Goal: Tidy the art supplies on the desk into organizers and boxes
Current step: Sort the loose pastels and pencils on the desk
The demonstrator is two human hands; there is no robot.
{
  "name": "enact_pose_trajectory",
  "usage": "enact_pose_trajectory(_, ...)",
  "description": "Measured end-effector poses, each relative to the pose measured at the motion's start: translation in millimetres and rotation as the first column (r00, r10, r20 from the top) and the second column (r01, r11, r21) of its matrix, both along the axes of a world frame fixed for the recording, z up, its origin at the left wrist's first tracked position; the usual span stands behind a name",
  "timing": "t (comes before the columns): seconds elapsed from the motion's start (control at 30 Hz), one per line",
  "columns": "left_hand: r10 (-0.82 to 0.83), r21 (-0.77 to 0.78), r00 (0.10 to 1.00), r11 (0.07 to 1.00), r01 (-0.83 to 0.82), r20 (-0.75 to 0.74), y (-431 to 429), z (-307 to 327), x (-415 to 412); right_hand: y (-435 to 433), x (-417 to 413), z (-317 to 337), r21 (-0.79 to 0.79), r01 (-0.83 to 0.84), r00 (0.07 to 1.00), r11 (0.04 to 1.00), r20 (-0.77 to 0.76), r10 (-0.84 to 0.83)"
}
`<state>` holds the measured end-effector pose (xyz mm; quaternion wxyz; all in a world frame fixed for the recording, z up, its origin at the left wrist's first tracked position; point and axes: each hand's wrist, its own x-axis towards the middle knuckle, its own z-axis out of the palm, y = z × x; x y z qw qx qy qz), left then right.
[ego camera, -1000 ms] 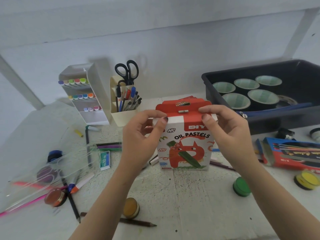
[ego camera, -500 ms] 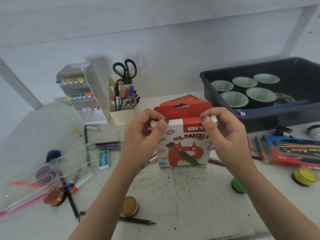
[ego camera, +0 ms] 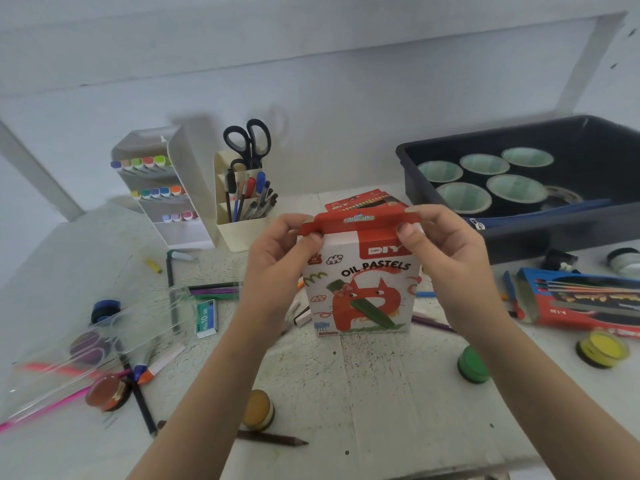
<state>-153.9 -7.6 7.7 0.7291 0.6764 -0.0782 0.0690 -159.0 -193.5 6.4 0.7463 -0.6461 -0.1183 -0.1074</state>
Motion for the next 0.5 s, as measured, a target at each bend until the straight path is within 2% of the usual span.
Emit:
enact_pose_trajectory(0.1, -0.069, -0.132, 0.994, 0.990, 0.057, -0.082, -1, 2, 3, 0, 3, -3, 0.056, -0.029, 0.997, 0.998, -0.069, 0.033)
enact_pose_trajectory(0.2, -0.073, -0.187, 0.993, 0.981, 0.055, -0.094, -3, 2, 4, 2, 5, -5, 0.105, -0.039, 0.991, 0.994, -0.120, 0.052)
enact_pose_trajectory(0.37, -0.081, -0.233, 0.994, 0.971, 0.061, -0.080, -7, -5, -2, 2, 9, -7, 0.126, -0.021, 0.989, 0.992, -0.140, 0.039)
enact_pose_trajectory(0.5, -0.040, -0.175, 0.996, 0.984, 0.026, -0.079, -8, -8, -6, 5, 11, -8, 0.121, -0.015, 0.990, 0.993, -0.135, 0.031)
